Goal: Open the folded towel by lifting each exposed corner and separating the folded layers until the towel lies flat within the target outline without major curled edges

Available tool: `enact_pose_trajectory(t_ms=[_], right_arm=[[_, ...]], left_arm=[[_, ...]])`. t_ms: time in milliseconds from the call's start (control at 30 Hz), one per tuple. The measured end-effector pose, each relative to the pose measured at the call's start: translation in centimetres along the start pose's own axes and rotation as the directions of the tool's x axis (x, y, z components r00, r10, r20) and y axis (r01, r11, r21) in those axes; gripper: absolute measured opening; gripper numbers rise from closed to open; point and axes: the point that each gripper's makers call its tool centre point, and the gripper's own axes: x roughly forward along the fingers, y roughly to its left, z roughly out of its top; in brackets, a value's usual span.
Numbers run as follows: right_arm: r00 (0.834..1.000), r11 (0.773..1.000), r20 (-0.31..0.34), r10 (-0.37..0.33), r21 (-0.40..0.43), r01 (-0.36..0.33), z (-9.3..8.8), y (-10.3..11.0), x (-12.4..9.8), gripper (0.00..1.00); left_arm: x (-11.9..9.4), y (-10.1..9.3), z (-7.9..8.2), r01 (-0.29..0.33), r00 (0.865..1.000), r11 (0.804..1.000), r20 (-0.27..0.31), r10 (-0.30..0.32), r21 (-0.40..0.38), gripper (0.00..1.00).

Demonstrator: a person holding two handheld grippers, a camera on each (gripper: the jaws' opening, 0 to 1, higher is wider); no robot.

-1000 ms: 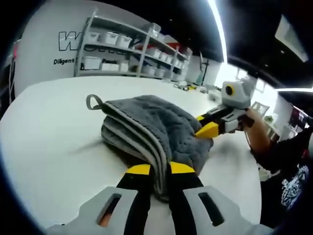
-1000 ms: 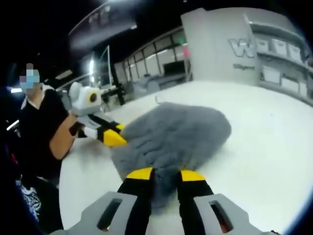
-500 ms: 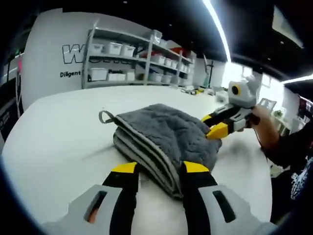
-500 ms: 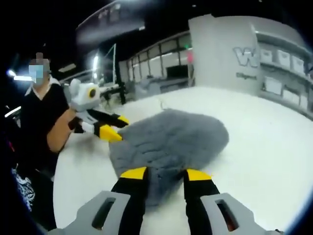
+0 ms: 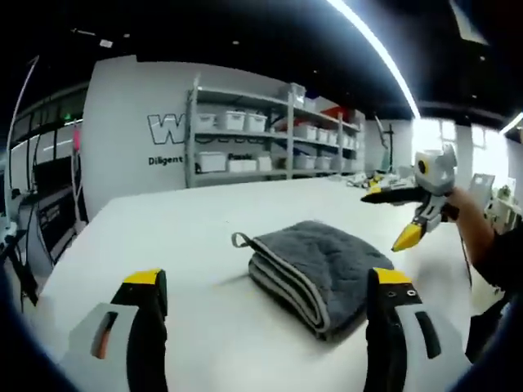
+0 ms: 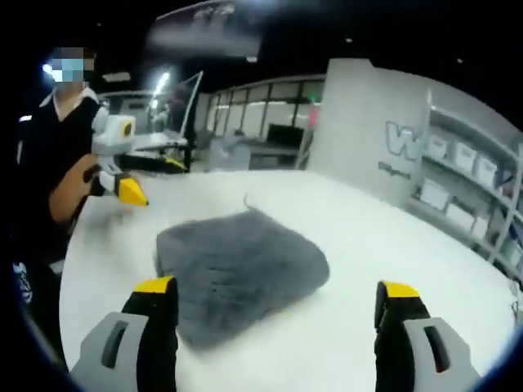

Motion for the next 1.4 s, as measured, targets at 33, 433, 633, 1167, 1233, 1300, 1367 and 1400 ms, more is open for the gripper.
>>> enact_pose_trajectory(t_ms=[33,433,633,1167,1233,1300,1367,1400], right_arm=[[1.0,1.0,0.001,-0.001,-0.007,0.001,0.1,-0.1,-0.1,1.0],[0.999,0.988,0.021,-0.046,-0.144,0.049,5.1,-3.2,-3.4,1.0],[0.997,0.97,0.046,-0.055,-0.234,0.064,10.0,-5.0,-5.1,1.0],[0.999,0.911,-0.007,0.052,-0.409,-0.05,15.4,-5.6,-4.2,1.0],[0.998,0.903,-0.016,0.057,-0.425,-0.059,15.9,-5.7,-4.2,1.0],[0.997,0.894,-0.023,0.07,-0.443,-0.073,16.8,-5.9,-3.9,1.0],[0.994,0.89,-0.053,0.093,-0.442,-0.107,16.9,-5.9,-3.3,1.0],[0.992,0.884,-0.071,0.104,-0.451,-0.125,16.8,-6.0,-3.1,1.0]], left_arm=[[-0.1,0.0,0.1,-0.002,1.0,1.0,0.003,0.002,-0.003,1.0],[-2.1,-1.5,3.1,-0.03,0.994,0.998,0.104,0.035,-0.048,1.0],[-3.6,-2.1,3.8,-0.039,0.988,0.994,0.148,0.053,-0.099,1.0],[-4.7,-2.7,5.2,-0.049,0.977,0.98,0.196,0.088,-0.194,1.0],[-4.5,-2.4,5.0,-0.061,0.977,0.976,0.188,0.101,-0.211,1.0],[-4.2,-2.0,5.0,-0.068,0.975,0.971,0.191,0.113,-0.23,1.0],[-4.0,-1.6,5.0,-0.086,0.973,0.969,0.189,0.131,-0.232,1.0],[-4.0,-1.4,5.0,-0.093,0.973,0.968,0.187,0.139,-0.235,1.0]])
